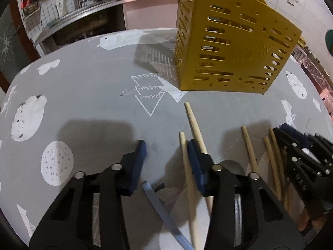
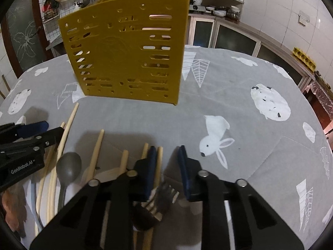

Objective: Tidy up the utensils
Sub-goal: 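Close the right tool on a chopstick while the left tool grasps another chopstick, then lift the held chopsticks with both tools and carry them over the yellow holder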

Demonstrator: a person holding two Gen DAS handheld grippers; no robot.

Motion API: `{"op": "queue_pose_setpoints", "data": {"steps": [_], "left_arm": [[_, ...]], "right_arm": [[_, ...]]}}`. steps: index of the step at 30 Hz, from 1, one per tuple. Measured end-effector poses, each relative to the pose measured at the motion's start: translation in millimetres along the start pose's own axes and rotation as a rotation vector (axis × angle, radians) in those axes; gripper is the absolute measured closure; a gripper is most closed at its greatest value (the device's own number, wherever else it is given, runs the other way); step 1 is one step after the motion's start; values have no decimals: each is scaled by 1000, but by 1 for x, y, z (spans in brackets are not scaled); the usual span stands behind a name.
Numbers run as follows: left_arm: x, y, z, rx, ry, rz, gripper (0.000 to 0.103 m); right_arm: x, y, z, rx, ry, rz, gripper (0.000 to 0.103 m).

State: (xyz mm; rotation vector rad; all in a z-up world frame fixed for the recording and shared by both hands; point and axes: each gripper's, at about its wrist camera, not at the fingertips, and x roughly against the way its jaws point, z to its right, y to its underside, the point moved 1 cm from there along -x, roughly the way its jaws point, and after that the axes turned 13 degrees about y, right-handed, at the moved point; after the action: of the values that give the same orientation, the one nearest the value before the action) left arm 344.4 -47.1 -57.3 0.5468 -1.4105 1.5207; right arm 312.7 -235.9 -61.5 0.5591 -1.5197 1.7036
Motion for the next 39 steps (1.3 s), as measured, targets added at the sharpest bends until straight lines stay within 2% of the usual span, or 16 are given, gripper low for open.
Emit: {"op": "queue_pose_setpoints", "data": {"steps": [4, 5, 8, 16, 19, 25, 28, 39], "left_arm": [[-3, -1, 7, -5, -9, -10, 78], [-3, -2, 9, -5, -11, -24, 83], [-5, -5, 13, 4, 12, -39, 98], [1, -3, 11, 36, 41, -4, 98], [13, -3, 13, 27, 40, 48, 99], [51, -6, 26, -23, 18, 207, 99], [71, -7, 30, -44, 13, 292, 99], [130, -21, 34, -31, 49, 524, 99]], "right_arm": [[-1, -1, -1, -2, -11, 0, 93], [-2, -2, 1, -9, -14, -3, 97], [-3, -6, 5, -38, -34, -11, 97], [8, -9, 16, -81, -53, 33, 97], [21, -14, 21, -99, -59, 72, 97], [41, -24, 30, -134, -65, 154, 98], [53, -30, 38, -169, -75, 215, 98], [111, -50, 69, -280, -79, 457, 98]]}}
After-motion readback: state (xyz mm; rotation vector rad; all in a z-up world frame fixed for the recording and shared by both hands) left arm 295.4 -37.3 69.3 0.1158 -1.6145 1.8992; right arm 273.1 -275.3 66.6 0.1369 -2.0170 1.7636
